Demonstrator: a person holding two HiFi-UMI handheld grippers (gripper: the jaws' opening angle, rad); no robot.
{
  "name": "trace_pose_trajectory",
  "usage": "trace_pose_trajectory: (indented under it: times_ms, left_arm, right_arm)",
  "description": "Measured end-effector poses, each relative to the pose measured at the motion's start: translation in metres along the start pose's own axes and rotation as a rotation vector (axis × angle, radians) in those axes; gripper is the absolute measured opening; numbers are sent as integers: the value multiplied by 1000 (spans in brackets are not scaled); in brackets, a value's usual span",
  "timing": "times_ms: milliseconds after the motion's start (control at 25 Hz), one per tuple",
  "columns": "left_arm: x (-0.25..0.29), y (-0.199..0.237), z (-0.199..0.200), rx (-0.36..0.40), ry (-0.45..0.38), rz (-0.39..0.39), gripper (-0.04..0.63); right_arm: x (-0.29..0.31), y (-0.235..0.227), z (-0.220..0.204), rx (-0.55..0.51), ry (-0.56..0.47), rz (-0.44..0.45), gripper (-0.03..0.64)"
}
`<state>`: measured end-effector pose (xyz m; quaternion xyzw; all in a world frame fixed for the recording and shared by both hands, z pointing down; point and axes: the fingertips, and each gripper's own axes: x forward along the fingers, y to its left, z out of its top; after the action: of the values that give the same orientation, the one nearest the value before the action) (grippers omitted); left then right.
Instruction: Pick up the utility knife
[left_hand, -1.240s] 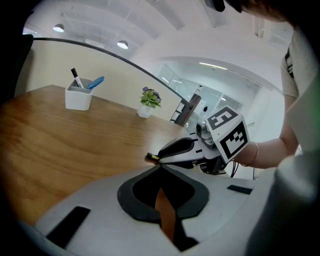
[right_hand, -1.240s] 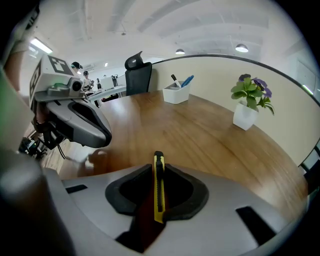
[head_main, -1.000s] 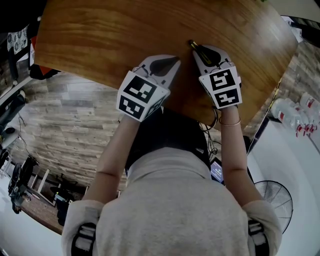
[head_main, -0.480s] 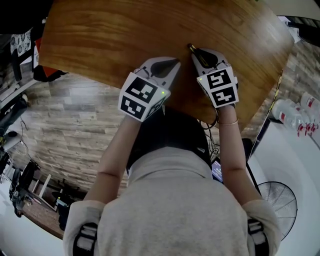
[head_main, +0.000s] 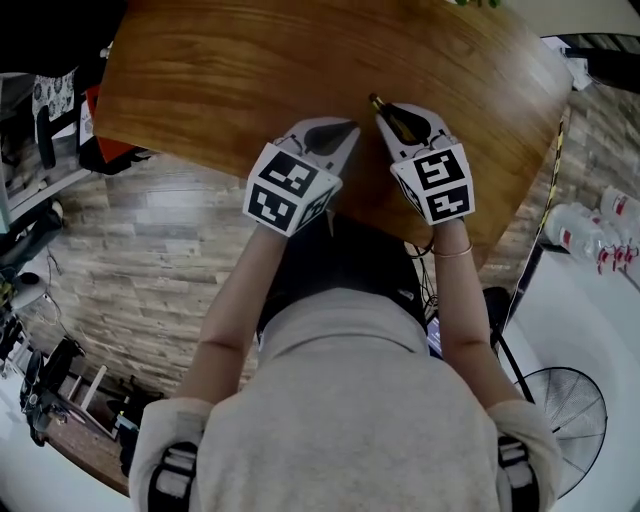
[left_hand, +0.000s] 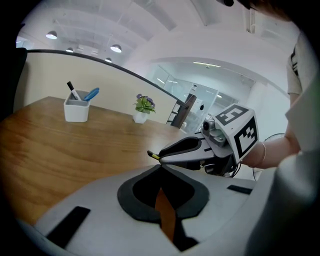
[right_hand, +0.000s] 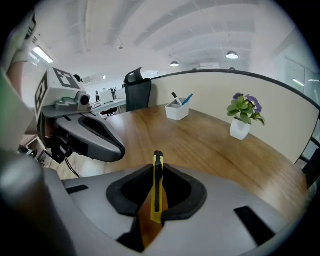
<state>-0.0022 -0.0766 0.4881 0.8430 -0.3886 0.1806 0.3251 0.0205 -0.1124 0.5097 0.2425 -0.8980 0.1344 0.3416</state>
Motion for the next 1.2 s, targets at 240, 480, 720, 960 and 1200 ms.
trace_pose_trajectory:
  times_ms: [240, 480, 720, 960, 1200]
  left_arm:
    - [-16, -6, 11, 13, -38, -11, 14]
    - [-27, -17, 29, 47, -71, -21, 14]
    - [-37, -26, 53, 87, -118, -26, 14]
    - [-50, -30, 78, 117, -175, -29, 14]
    - [-63, -32, 98, 151, -222, -32, 14]
  right_arm:
    - [-18, 9, 25, 25, -90, -13, 74]
    - [-42, 14, 50, 32, -165, -40, 74]
    - [-67, 17, 72, 16, -240, -77, 74]
    - [-89, 19, 94, -1, -290, -109, 74]
    - [-108, 21, 118, -16, -357, -145, 74]
